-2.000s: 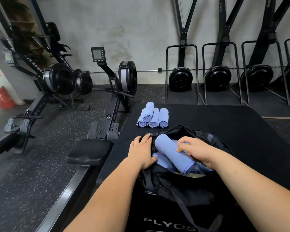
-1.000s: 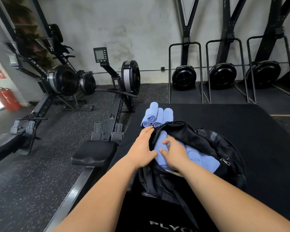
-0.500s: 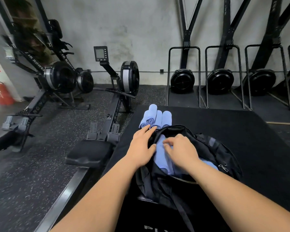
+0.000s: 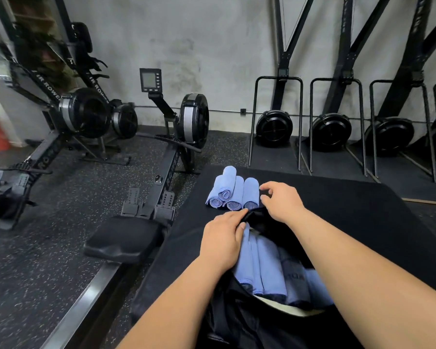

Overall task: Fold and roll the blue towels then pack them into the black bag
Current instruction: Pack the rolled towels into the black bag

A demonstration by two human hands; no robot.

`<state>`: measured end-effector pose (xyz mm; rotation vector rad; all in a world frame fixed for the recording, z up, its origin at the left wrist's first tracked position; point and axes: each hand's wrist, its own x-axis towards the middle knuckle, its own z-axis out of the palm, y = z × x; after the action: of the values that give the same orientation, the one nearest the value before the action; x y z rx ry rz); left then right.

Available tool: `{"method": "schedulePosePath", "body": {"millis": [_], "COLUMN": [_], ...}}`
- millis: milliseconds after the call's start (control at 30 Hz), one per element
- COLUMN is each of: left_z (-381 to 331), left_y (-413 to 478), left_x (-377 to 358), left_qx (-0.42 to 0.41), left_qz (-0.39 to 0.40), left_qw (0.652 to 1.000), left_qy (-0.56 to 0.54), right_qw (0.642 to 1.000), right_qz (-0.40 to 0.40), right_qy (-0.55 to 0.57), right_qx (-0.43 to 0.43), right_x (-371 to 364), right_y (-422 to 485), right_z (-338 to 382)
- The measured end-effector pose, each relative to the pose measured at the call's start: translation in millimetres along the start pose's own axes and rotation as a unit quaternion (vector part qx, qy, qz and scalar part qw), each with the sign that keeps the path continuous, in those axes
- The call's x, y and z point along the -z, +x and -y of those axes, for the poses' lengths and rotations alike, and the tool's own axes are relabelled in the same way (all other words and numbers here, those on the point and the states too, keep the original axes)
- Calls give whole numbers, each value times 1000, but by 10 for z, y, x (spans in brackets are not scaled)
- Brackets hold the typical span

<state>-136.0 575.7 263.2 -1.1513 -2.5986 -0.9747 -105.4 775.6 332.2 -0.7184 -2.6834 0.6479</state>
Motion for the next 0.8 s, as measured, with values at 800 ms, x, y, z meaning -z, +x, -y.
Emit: {"method": "schedulePosePath", "body": {"millis": [800], "left_z": [265], "left_y": [-67], "left_x": [-499], "left_qx": [50], "left_qz": [12], "left_qw": [992], "left_qy": [113], "right_qw": [987], "right_qz": [157], "right_qy": [-18], "right_qx": [-28], "right_x": [-953], "right_y": [954], "right_z": [-296]}}
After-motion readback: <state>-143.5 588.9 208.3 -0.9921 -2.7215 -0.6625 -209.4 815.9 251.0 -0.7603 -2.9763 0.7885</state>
